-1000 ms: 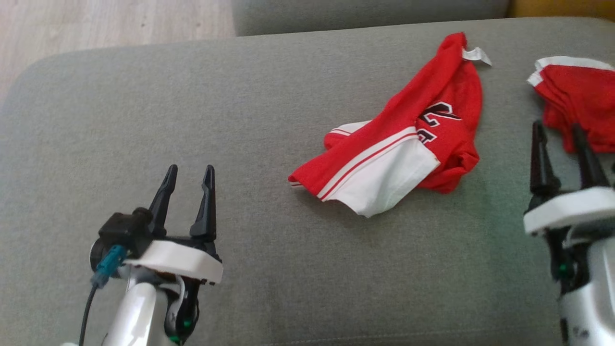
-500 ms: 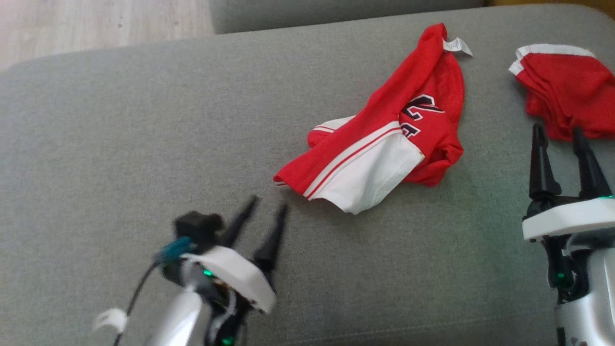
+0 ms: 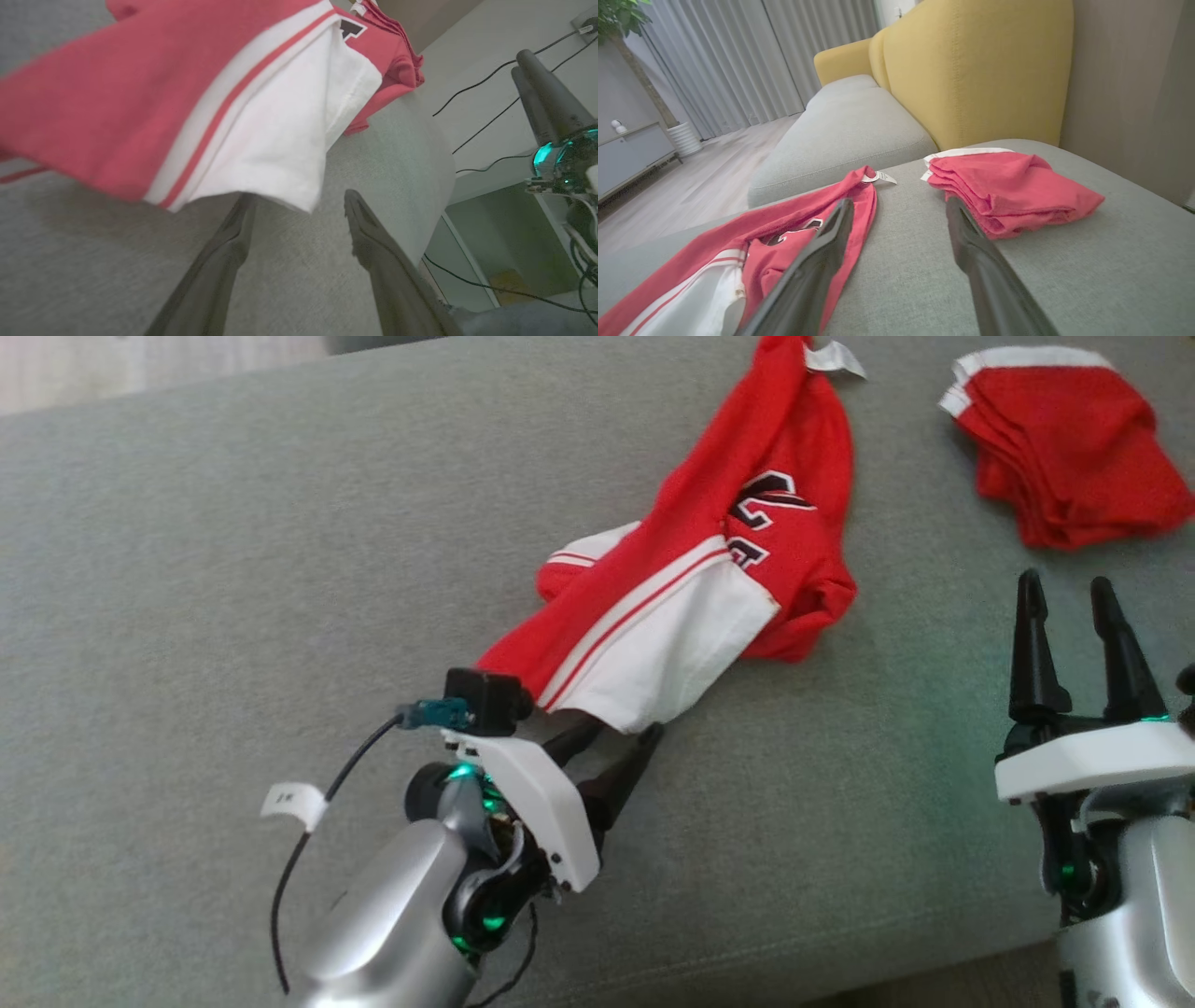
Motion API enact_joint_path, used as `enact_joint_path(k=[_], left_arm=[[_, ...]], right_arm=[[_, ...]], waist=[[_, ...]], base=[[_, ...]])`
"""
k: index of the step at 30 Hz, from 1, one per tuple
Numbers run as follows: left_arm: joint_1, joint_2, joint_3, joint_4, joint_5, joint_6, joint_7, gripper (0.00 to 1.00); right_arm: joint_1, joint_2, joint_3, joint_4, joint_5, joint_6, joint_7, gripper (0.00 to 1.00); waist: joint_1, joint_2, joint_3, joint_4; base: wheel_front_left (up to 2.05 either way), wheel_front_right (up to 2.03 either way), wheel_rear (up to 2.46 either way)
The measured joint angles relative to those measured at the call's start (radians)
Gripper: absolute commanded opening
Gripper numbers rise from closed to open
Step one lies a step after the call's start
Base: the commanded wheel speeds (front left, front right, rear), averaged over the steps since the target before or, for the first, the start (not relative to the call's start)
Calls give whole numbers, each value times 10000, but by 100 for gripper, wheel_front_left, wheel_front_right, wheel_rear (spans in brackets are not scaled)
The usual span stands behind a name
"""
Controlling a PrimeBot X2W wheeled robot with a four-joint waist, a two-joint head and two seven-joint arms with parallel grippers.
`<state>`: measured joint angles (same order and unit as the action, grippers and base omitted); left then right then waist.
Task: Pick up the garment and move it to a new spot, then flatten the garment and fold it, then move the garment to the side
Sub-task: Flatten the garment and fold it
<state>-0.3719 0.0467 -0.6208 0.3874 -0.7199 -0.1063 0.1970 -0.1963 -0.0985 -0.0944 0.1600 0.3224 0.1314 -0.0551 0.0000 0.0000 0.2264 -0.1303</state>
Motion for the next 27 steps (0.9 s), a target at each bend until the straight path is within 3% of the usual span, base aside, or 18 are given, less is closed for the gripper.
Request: enact_joint_path(k=[1, 2, 4, 9, 13, 18, 20, 24, 27], left_arm=[[-78, 2, -134, 54, -151, 27, 8, 100], [-106, -6, -219, 77, -240, 94, 8, 71], [-138, -8, -334, 148, -328, 238, -31, 0], [-241, 4, -437, -27, -435, 370, -153, 0], [-234, 6, -360, -1103, -769, 374, -151, 0], [-420, 276, 508, -2974, -1315, 600, 0, 0], [-1115, 815, 1221, -3605, -1484, 807, 355, 0], [-2427, 1432, 2247, -3315, -2109, 894, 1049, 0], [-3317, 1806, 2550, -2253, -2180, 744, 1243, 0]], right_arm=[[-2, 15, 2, 46, 0, 0, -29, 100], [-7, 21, 2, 102, -2, 0, -88, 100], [-11, 31, -19, 190, -4, 0, -119, 100], [-10, 75, -98, 288, -59, 0, -211, 100], [1, 117, -232, 314, -61, 0, -213, 100], [5, 173, -391, 301, -73, 0, -211, 100], [5, 201, -385, 244, -75, 0, -211, 100], [-13, 209, -324, 249, -73, 0, -211, 100], [-89, 213, -272, 263, -73, 0, -213, 100]], waist=[[0, 0, 30, -73], [0, 0, 46, -137], [0, 0, 31, -222], [0, 0, -112, -232], [0, 0, -255, -108], [0, 0, -330, 44], [0, 0, -254, 64], [0, 0, -50, 5], [1, 0, 183, -96]], base=[[0, 0, 0], [0, 0, 0], [0, 0, 0], [0, 0, 0], [0, 0, 0], [0, 0, 0], [0, 0, 0], [0, 0, 0], [0, 0, 0]])
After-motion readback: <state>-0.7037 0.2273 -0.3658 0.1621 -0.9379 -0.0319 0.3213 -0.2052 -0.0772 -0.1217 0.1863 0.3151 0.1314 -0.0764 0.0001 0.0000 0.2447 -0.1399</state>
